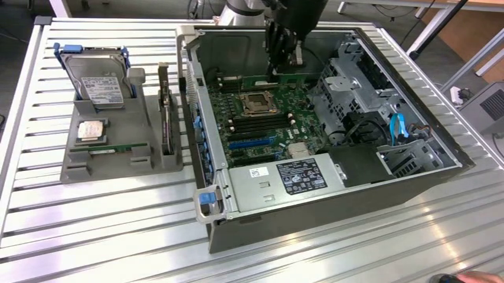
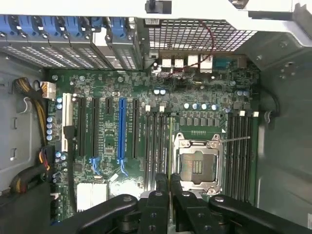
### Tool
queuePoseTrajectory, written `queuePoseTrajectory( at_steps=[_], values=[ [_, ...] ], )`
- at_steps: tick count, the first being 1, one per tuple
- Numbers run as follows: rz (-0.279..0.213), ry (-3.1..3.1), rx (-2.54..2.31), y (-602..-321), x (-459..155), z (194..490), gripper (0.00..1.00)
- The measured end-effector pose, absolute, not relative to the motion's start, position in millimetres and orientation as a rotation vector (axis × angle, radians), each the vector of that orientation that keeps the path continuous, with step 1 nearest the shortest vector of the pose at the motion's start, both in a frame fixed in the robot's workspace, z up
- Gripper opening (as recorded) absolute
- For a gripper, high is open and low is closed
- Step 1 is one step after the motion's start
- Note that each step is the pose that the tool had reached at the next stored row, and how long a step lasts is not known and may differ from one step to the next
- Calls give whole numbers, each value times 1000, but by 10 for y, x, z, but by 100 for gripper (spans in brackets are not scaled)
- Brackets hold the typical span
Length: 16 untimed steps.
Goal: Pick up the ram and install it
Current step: 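Insert the ram into the slot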
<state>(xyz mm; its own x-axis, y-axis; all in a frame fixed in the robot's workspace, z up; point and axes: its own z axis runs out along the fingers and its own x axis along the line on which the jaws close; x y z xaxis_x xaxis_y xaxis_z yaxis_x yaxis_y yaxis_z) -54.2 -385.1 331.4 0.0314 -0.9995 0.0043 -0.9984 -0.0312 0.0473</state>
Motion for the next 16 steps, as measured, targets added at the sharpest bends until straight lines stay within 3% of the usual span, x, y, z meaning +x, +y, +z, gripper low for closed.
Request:
queuePoseTrajectory(
  at_steps=[16],
  values=[
    [-45,-2160,2229,-3961,-524,3144,13]
  ],
)
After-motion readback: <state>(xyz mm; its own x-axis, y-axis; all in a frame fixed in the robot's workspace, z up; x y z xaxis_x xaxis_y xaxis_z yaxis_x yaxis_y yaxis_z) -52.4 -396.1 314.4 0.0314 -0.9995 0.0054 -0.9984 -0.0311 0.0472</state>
